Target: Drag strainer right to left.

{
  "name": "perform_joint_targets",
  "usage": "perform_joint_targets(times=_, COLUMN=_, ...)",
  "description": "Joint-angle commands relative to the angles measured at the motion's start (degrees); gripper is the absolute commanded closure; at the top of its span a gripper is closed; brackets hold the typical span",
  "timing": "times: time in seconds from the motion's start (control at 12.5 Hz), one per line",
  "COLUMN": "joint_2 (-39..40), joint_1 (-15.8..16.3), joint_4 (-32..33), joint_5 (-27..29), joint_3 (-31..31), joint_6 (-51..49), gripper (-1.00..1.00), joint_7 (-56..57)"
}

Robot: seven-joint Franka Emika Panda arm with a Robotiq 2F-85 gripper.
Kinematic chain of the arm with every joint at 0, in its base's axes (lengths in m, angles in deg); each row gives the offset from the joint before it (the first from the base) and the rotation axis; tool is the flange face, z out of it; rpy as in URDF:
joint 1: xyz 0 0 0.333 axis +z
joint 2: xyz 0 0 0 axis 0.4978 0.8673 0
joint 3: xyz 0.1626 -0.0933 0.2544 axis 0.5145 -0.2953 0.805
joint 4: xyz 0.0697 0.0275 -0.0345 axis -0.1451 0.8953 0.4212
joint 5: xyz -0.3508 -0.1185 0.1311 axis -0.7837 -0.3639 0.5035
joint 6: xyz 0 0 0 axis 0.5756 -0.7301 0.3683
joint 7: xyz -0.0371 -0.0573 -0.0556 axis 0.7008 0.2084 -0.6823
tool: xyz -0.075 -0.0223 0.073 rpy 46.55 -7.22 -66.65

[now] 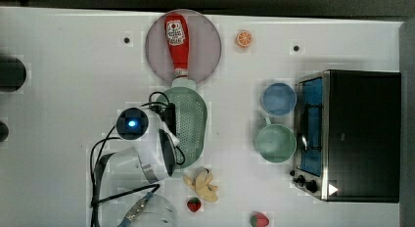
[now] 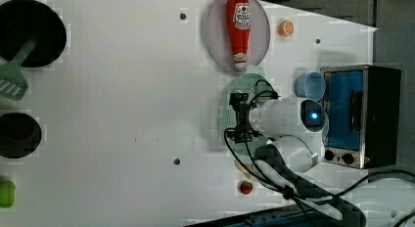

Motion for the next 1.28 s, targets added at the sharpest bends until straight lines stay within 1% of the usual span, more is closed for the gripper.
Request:
perform_joint_targets(times=0.08, joint_2=1.5, joint_1=4.3, joint_4=-3.4, joint_5=0.4, joint_3=2.1, joint_6=-0.3, gripper=-1.0, joint_7=-8.6)
perform_joint_targets(times=0.4, joint_2=4.4, joint_1=7.2, joint_4=-8.2, joint_5=0.7, joint_3=2.9, joint_6=-2.6, gripper=-1.0, joint_7=-11.6)
perform_joint_targets(times=1.04, joint_2=9.4, joint_1=12.1, joint_4=-17.1, joint_5=8.8, joint_3=3.4, joint_6=-5.7, gripper=-1.0, joint_7=-11.7)
perform_joint_targets(times=1.28, joint_2=10.8, joint_1=13.8, joint_4=-19.3, joint_5=9.8, joint_3=3.4, joint_6=-5.8, gripper=-1.0, joint_7=-11.7)
